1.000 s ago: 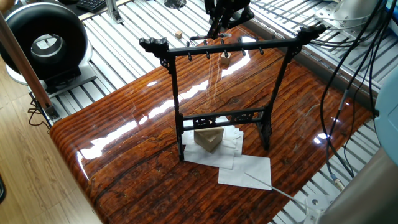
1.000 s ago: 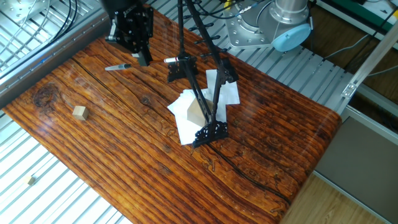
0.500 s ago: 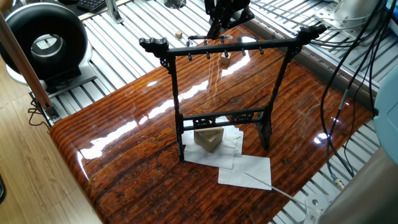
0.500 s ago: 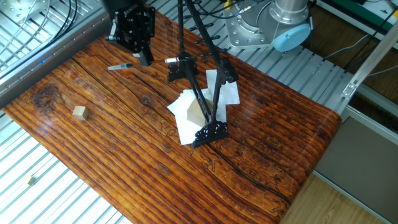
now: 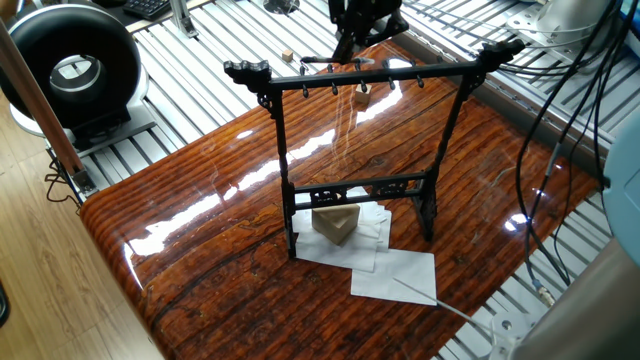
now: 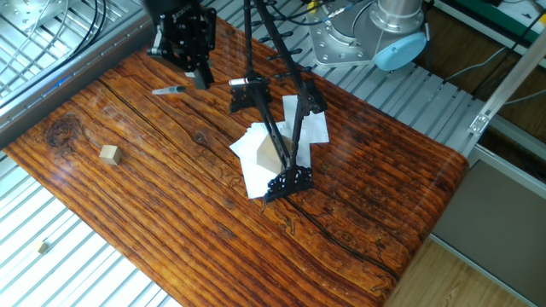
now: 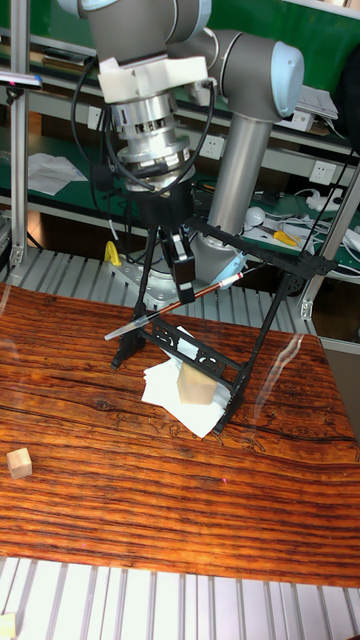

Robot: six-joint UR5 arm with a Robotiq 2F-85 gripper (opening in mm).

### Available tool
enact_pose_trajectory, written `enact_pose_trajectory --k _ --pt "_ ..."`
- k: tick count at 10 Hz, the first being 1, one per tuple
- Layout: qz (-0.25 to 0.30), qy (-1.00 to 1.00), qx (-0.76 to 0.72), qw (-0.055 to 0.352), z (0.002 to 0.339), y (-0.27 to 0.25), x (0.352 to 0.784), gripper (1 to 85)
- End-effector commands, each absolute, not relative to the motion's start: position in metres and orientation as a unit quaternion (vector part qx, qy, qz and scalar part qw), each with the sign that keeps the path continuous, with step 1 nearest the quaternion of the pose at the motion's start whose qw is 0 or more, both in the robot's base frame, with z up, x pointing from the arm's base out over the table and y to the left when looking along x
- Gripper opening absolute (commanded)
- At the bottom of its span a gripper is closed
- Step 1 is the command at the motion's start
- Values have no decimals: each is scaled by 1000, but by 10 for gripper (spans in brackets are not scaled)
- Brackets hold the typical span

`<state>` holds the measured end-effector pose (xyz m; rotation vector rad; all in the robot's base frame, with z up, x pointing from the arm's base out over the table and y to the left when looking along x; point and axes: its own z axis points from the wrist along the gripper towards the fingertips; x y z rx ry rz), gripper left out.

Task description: Place the brush on the pen rack

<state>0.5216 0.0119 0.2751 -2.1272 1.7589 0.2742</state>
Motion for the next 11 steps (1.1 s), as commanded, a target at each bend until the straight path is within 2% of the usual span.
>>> enact_pose_trajectory --k 1,11 --pt "94 622 -755 186 277 18 523 10" --pt "87 612 -762 191 281 21 528 10"
